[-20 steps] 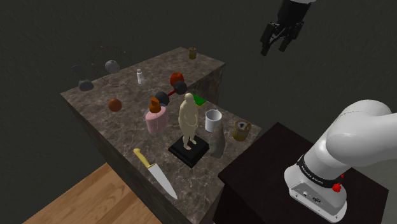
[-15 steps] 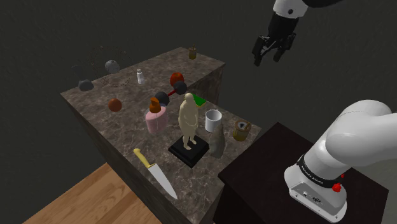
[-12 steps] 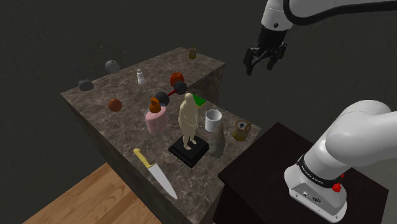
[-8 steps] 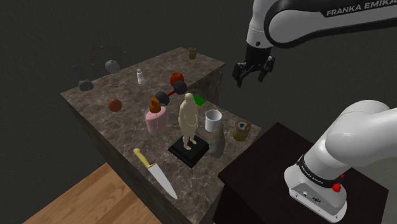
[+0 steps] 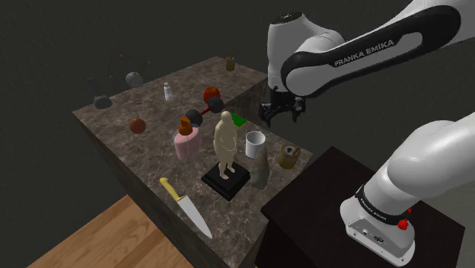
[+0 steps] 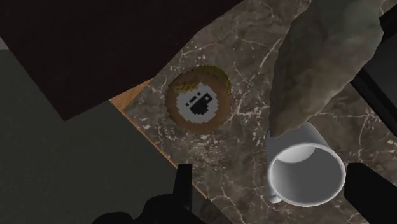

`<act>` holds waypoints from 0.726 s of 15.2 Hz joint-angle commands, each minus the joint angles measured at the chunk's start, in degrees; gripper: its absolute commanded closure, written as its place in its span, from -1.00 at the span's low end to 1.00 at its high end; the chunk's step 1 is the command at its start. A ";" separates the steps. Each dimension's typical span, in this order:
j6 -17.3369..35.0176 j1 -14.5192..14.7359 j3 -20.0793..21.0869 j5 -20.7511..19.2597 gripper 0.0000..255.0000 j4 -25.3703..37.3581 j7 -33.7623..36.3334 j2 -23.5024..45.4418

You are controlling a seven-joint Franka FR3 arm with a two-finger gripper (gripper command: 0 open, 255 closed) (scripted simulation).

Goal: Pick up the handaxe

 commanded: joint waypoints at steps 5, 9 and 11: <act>6.48 -2.73 7.07 -5.38 -1.00 2.65 16.68 15.25; 8.87 -3.65 9.06 -12.48 -1.00 6.54 28.94 27.12; 9.35 -3.10 8.72 -15.82 -1.00 8.71 34.22 32.48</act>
